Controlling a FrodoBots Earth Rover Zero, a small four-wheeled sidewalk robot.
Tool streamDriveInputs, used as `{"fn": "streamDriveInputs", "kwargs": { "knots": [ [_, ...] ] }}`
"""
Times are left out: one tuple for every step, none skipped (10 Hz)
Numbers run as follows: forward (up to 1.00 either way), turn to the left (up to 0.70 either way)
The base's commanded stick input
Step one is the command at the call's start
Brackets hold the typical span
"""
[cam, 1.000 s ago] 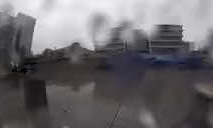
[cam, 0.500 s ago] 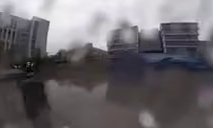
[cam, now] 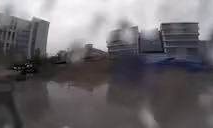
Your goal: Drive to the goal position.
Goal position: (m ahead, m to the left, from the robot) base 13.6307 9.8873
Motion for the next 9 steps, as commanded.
{"fn": "streamDriveInputs", "kwargs": {
  "knots": [
    [1.0,0.13],
    [1.0,0.29],
    [1.0,0.4],
    [1.0,0.29],
    [1.0,0.14],
    [1.0,0.03],
    [1.0,0.0],
    [1.0,0.0],
    [1.0,0.0]
  ]
}}
